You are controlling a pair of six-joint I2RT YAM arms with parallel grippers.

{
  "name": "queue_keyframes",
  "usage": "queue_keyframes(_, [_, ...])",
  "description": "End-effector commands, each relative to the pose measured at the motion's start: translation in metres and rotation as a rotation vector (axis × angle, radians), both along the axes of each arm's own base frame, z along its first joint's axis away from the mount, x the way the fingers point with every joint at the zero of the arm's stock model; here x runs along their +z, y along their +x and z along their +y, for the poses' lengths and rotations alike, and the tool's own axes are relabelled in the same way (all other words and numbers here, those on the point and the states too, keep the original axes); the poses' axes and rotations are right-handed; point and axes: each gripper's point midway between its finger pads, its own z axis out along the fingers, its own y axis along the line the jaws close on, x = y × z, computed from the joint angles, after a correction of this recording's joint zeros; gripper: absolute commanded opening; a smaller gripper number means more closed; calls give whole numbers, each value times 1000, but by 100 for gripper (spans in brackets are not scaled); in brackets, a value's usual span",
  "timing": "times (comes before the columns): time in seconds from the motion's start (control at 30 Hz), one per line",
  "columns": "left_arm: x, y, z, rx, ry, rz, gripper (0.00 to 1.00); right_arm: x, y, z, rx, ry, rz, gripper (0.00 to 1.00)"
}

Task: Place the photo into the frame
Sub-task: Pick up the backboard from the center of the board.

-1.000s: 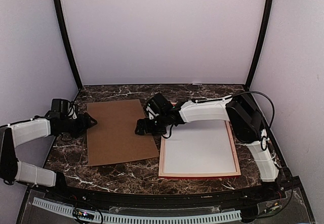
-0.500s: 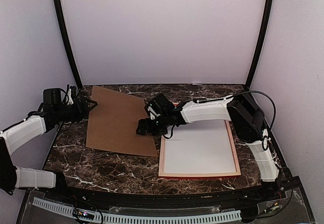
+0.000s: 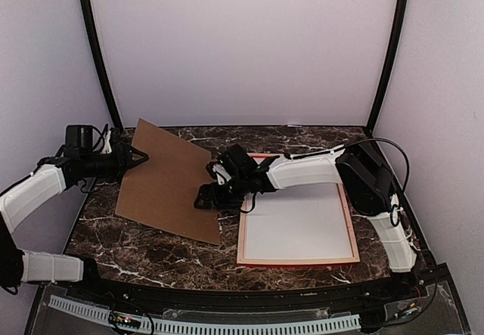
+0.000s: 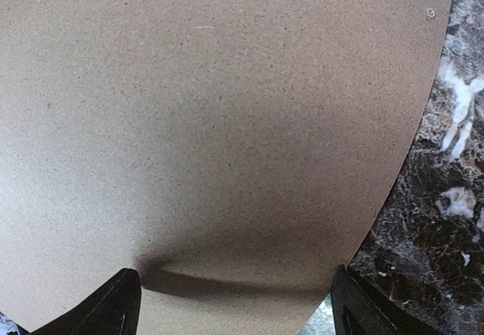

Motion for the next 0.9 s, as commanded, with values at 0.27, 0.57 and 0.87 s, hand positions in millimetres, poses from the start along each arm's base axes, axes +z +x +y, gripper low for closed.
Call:
queue_keyframes(0.27, [16, -1, 15, 19, 161, 3, 31, -23, -17, 3, 46, -14, 47, 87])
queue_keyframes(0.57, [19, 4, 13, -4, 176, 17, 7, -10, -16, 4, 52, -2, 23, 89])
queue_keyframes(0.87, [37, -6, 24, -24, 291, 39, 0, 23, -11, -5, 63, -8, -51, 97])
